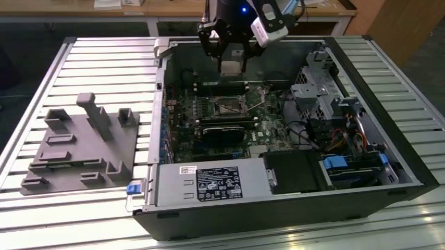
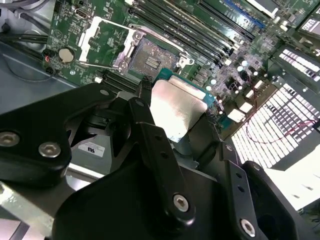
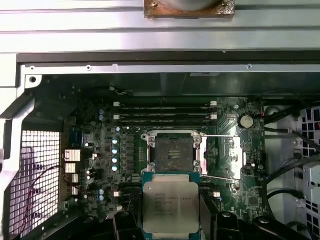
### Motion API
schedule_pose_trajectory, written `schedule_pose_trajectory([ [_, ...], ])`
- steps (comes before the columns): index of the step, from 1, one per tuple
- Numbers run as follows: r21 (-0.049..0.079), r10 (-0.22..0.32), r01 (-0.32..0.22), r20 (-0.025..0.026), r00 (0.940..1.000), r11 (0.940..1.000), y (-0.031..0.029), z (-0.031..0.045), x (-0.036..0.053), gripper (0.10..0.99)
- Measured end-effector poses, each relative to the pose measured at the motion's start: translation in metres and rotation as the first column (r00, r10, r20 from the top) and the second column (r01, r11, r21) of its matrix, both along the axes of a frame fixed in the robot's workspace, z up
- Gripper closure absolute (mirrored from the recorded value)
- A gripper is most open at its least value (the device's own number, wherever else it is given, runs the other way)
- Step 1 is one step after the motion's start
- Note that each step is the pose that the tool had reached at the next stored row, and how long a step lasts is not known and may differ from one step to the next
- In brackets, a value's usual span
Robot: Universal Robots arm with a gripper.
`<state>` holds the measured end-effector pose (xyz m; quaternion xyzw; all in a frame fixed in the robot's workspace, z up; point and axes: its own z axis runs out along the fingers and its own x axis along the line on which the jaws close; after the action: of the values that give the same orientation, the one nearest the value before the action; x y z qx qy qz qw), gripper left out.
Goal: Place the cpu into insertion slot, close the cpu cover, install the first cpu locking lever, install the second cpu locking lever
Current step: 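Place the cpu into insertion slot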
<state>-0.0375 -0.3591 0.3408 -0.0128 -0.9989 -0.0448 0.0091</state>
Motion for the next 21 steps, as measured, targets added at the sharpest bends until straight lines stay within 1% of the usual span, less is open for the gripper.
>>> schedule_pose_trajectory([
  [2,0.000,0.000,0.000,0.0000,1.0000,1.0000,0.0001,-0.0028,0.0013,0.545],
  [6,0.000,0.000,0.000,0.0000,1.0000,1.0000,0.0004,-0.0062,0.0023,0.545],
  [9,0.000,0.000,0.000,0.0000,1.0000,1.0000,0.0004,-0.0111,0.0023,0.545],
  [12,0.000,0.001,-0.001,0.0016,1.0000,1.0000,0.0004,-0.0165,0.0023,0.545],
  [14,0.000,0.002,-0.002,0.0064,1.0000,1.0000,0.0004,-0.0193,0.0023,0.545],
  [19,0.000,0.004,-0.004,0.0259,0.9997,1.0000,0.0004,-0.0244,0.0023,0.545],
  [21,0.000,0.004,-0.004,0.0314,0.9995,1.0000,0.0004,-0.0270,0.0023,0.545],
])
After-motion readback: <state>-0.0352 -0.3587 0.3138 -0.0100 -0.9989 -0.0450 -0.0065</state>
